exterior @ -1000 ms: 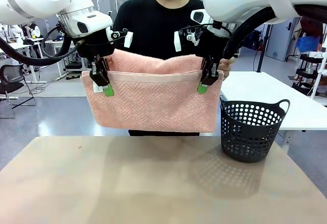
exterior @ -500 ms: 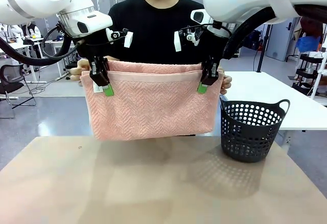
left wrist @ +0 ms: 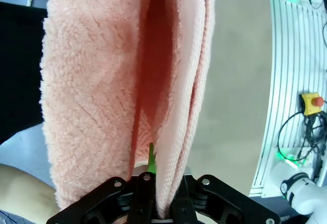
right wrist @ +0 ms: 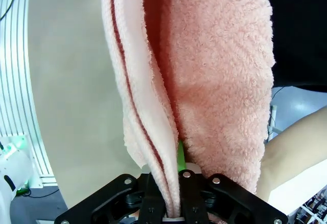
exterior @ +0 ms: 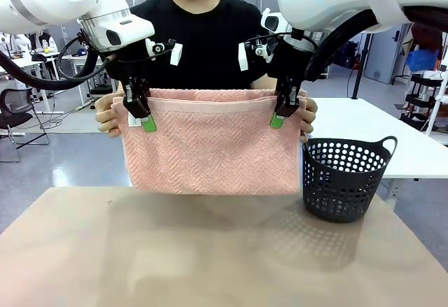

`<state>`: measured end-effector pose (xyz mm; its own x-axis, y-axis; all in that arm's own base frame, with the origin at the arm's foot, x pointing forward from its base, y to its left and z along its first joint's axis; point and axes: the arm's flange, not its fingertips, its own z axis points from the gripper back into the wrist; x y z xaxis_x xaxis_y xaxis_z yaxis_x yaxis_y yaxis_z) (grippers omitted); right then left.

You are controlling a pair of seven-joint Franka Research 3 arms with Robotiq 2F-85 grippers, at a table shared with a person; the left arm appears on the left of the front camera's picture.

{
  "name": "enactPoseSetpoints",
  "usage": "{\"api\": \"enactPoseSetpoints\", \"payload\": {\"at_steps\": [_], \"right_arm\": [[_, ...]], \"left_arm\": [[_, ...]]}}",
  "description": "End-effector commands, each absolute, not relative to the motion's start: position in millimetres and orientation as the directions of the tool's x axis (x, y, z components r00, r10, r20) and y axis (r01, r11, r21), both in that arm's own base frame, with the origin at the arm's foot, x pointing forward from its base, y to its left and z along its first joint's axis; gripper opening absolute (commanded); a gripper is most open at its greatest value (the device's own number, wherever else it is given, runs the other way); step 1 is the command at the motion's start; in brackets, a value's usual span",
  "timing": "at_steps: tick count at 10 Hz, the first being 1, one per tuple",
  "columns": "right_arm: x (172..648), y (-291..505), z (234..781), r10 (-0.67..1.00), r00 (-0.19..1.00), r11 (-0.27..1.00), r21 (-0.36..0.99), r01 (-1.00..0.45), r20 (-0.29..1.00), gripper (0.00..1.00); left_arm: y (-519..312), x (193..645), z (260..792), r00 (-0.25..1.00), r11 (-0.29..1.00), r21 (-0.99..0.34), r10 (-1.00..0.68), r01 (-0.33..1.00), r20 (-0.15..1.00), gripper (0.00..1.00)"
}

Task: Fold the towel.
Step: Release the end of the 100 cm Hotel Towel you were holding.

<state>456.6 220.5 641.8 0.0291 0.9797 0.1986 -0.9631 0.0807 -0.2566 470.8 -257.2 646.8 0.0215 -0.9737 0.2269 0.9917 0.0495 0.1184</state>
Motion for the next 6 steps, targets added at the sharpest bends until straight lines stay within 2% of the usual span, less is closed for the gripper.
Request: {"api": "enactPoseSetpoints", "payload": {"at_steps": [1, 6], "right_arm": [[456.2, 218.1, 644.2, 0.982, 0.026, 0.078, -0.269, -0.96, 0.189, 0.0], [456.2, 218.1, 644.2, 0.982, 0.026, 0.078, -0.269, -0.96, 0.189, 0.0]], "left_arm": [[-255.5, 471.3, 647.2, 0.023, 0.051, 0.124, -0.976, 0.991, 0.219, 0.0], [-255.5, 471.3, 647.2, 0.023, 0.051, 0.124, -0.976, 0.991, 0.219, 0.0]]}}
